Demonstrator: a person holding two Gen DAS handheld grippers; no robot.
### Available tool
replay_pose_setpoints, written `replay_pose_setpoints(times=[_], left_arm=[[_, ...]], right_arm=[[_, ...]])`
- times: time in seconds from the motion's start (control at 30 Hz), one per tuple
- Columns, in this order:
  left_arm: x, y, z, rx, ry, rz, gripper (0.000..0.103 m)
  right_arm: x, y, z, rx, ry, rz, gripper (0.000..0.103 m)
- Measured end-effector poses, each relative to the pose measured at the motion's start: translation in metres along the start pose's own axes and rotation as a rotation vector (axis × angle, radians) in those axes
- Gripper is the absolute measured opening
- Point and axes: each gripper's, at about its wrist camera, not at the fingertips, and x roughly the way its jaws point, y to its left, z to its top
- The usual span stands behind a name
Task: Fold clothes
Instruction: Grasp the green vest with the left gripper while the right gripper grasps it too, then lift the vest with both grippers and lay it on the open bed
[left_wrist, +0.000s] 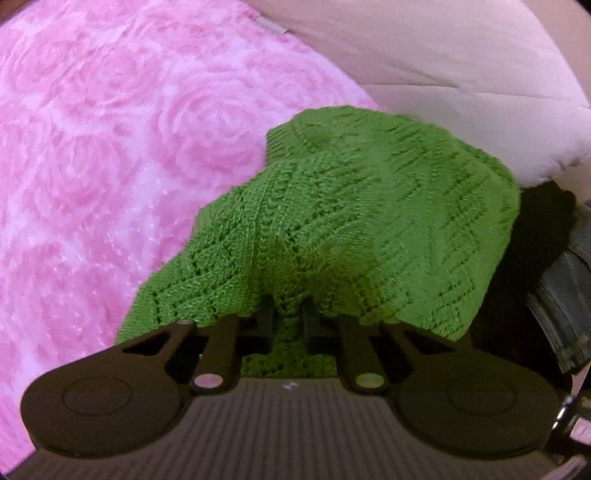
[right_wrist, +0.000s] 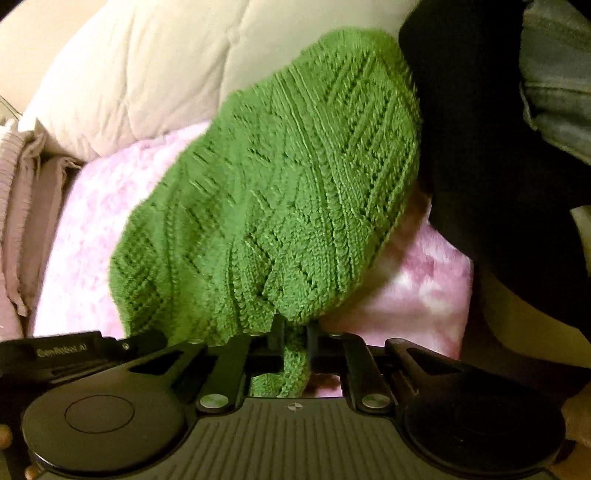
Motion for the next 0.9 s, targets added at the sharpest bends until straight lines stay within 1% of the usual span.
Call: replay_pose_setpoints(times=[0.1, 0.3, 0.43, 0.47, 0.6, 0.7, 0.83, 0.9], left_arm=[[-0.023, -0.005, -0.001, 0.007, -0.035, -0.031, 0.008], [-0.093, -0.001, -0.009, -0.010, -0.144, -0.113, 0.008], [-0.151, 0.013, -0.030, -0.043, -0.232, -0.142, 0.007], [-0.167, 0.020, -0.040, -0.066, -0.255, -0.146, 0.007], [-0.229, 0.055, -0.086, -0.168, -0.360, -0.147, 0.007], [-0.282, 0.086, -0.138, -0.249, -0.458, -0.131, 0.007], [-0.364, 0.134, -0.219, -0.355, -0.597, -0.051, 0.007], [-0.406, 0.158, -0.264, -0.417, -0.667, 0.001, 0.007]], right_arm=[[-0.009, 0.006, -0.002, -0.028, -0.023, 0.012, 0.008], [-0.072, 0.029, 0.003, -0.125, -0.109, 0.104, 0.007], [-0.113, 0.055, -0.005, -0.214, -0.151, 0.182, 0.007], [-0.124, 0.064, -0.008, -0.244, -0.157, 0.197, 0.007], [-0.161, 0.102, -0.031, -0.352, -0.152, 0.292, 0.006], [-0.183, 0.139, -0.059, -0.449, -0.131, 0.371, 0.006], [-0.201, 0.208, -0.111, -0.555, -0.068, 0.494, 0.006], [-0.207, 0.241, -0.145, -0.603, -0.015, 0.558, 0.006]])
